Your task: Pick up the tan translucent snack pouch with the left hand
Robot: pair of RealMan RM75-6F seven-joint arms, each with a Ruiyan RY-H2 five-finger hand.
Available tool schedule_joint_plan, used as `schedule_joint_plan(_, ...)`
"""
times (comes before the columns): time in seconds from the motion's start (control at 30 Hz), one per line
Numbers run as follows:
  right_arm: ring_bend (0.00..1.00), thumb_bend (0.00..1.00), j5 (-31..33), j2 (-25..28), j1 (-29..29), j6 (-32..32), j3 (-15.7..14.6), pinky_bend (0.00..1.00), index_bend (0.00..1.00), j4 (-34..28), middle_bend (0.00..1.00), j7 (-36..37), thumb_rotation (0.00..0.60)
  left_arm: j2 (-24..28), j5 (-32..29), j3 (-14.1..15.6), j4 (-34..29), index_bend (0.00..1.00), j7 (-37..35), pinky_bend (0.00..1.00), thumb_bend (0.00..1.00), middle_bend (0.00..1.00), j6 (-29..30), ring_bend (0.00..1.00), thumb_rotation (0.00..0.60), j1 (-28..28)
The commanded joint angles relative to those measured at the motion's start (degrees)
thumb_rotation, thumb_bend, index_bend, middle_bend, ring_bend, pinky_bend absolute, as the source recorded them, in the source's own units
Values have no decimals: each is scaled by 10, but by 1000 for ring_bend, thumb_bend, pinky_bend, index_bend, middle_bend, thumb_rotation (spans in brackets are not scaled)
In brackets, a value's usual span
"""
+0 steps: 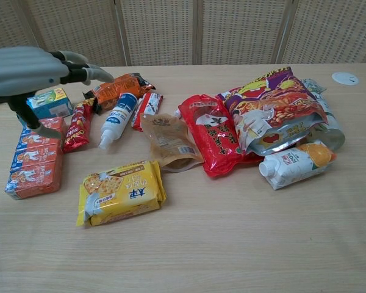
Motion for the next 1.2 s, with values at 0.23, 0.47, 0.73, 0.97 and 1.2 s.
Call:
schedule_joint_plan(0.23, 0, 438, 1, 6, -4, 2, 1, 0, 0, -5, 242, -2, 70, -120, 37, 13, 132, 0, -51, 0, 58, 0, 3, 134, 600, -42)
schedule_joint_plan(0.47, 0, 439, 4, 11, -6, 0, 4, 0, 0, -5, 241, 0, 65, -190, 38, 17, 212, 0, -77, 0, 60, 0, -3, 134, 600, -63)
schedule_joint_plan(0.73, 0, 438, 8, 14, -9, 2, 6, 0, 0, -1, 242, 5, 68, -249, 32, 20, 291, 0, -121, 0, 61, 6, -20, 137, 600, -90)
schedule_joint_plan(0.97, 0, 437, 8, 22, -16, 9, 6, 0, 0, -5, 242, 8, 69, -295, 33, 23, 362, 0, -160, 0, 62, 20, -20, 138, 600, -110)
schedule_joint_plan(1.2, 0, 437, 5, 29, -25, 17, 5, 0, 0, -7, 241, 12, 71, -344, 32, 24, 427, 26, -199, 0, 73, 47, -12, 153, 600, -126)
